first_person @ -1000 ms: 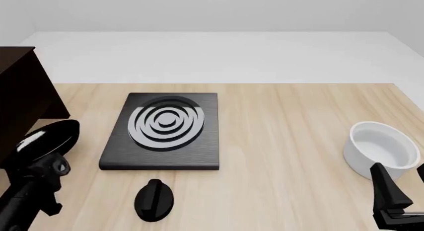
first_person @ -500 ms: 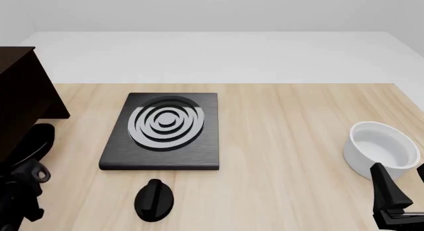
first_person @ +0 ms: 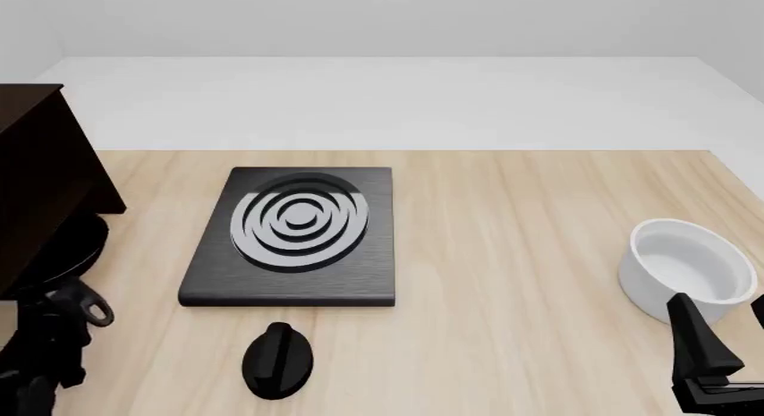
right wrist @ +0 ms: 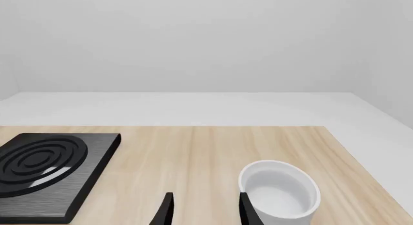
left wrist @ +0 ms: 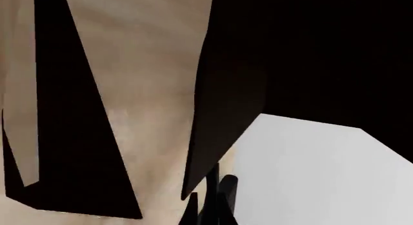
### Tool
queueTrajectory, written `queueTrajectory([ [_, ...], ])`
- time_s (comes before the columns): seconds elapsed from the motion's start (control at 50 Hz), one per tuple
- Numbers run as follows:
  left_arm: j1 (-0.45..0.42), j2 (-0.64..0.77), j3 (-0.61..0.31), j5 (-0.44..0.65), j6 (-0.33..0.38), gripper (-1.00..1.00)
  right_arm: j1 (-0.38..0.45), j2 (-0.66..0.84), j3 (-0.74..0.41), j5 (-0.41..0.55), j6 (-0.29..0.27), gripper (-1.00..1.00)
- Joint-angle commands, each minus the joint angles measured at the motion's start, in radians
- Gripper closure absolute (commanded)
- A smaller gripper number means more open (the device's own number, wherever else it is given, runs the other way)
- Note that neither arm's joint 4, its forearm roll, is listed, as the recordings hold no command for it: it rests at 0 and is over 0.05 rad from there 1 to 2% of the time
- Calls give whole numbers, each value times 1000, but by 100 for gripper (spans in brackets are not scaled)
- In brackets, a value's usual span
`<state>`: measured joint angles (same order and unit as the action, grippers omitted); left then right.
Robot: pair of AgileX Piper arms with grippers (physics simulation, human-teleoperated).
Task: Put the frying pan under the cabinet shelf.
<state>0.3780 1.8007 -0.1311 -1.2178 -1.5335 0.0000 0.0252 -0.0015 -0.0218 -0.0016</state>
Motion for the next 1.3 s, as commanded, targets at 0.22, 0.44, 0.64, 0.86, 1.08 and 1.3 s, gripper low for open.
queueTrajectory([
  [0.22,-134,47,-115,140,81,-100,0,0,0,0,0,-100],
  [0.44,-165,-147,-43,255,105,-100,1,0,0,0,0,-100],
  [0.64,-282,-339,64,346,94,-100,-1,0,0,0,0,-100],
  [0.86,-302,-621,89,598,145,-100,0,0,0,0,0,-100],
  [1.08,-327,-951,73,930,218,-100,0,0,0,0,0,-100],
  [1.3,-384,-1205,-26,1255,293,-100,0,0,0,0,0,-100],
])
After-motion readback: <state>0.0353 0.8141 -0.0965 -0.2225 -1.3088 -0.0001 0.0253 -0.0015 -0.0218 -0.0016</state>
